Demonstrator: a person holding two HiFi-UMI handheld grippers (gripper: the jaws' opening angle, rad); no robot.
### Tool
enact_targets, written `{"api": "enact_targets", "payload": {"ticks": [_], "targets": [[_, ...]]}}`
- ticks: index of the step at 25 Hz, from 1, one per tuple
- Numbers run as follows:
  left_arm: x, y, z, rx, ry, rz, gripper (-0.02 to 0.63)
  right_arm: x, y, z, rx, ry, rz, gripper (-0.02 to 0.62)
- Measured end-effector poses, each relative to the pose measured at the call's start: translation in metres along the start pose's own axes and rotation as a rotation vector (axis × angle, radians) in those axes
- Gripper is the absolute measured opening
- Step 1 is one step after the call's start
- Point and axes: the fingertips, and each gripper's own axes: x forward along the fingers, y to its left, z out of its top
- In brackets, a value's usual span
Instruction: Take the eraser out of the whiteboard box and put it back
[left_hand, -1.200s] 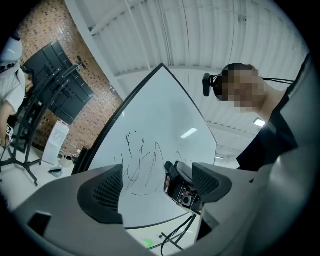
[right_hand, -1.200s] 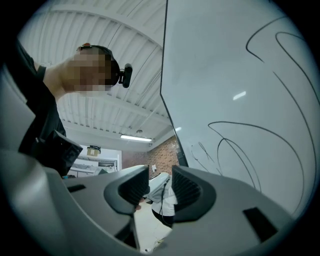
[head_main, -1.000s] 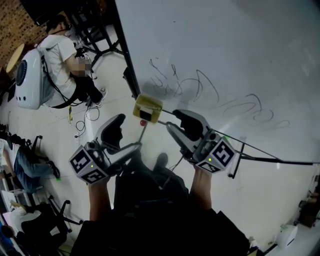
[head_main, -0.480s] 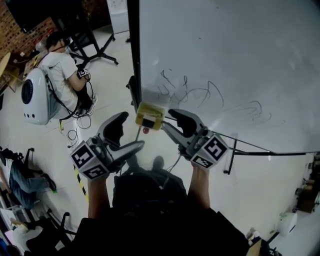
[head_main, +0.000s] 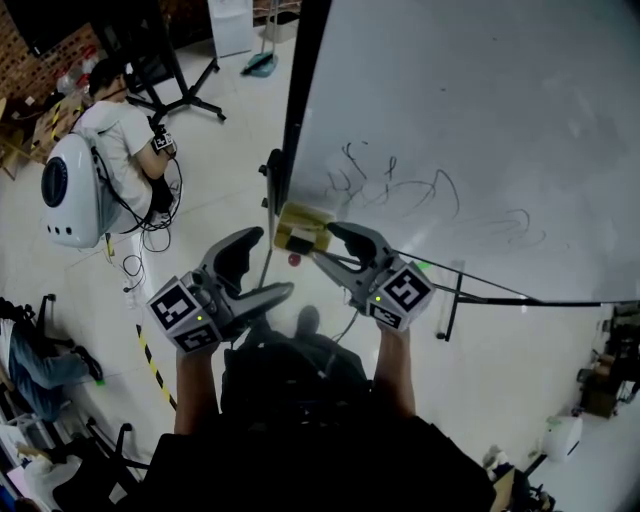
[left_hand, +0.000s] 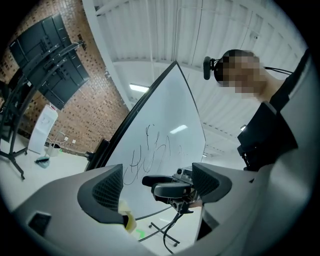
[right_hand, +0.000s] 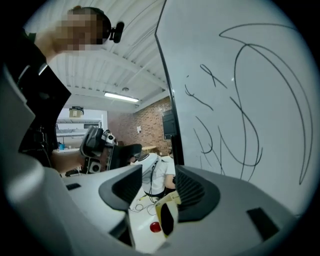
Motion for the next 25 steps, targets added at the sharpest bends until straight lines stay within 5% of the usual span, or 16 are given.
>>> {"api": "enact_targets", "payload": {"ticks": [11,25], "targets": [[0.001,0.008,-0.009,0.009,0.015,0.023,0.431,0.024,-0.017,-0.064,-0.063,0.203,-0.046,0.247],[0.001,0.008,-0.013,0.017,0.036,0.035,0.431,0.043,-0.023,-0.093,-0.122,0.296,-0.061,0.247]]}}
